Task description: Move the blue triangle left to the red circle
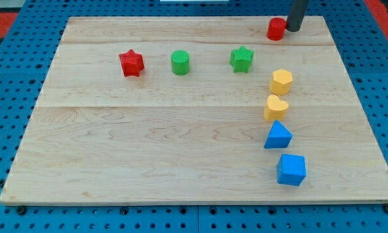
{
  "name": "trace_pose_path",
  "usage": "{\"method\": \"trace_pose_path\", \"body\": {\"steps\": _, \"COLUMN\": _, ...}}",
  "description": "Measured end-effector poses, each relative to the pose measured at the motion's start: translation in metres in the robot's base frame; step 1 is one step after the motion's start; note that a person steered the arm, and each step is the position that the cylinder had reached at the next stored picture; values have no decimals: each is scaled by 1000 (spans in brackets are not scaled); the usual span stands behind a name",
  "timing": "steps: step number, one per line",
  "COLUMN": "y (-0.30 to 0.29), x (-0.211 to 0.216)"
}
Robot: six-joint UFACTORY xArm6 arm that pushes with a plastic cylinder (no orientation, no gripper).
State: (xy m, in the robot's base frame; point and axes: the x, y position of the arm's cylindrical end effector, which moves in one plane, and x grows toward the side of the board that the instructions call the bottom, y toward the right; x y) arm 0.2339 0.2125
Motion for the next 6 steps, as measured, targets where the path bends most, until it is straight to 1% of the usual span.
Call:
{"method": "trace_pose_path", "body": {"steps": 1, "y": 42, "x": 53}}
{"method": "trace_pose_path", "body": {"steps": 2, "y": 15, "x": 152}}
{"method": "trace_pose_path", "body": {"steps": 3, "y": -12, "x": 208}}
{"method": "trace_pose_path", "body": {"steps": 4, "y": -35, "x": 250}}
{"method": "trace_pose_path", "body": {"steps": 5, "y": -43, "x": 275}}
{"method": "trace_pose_path", "body": {"steps": 6, "y": -48, "x": 282}}
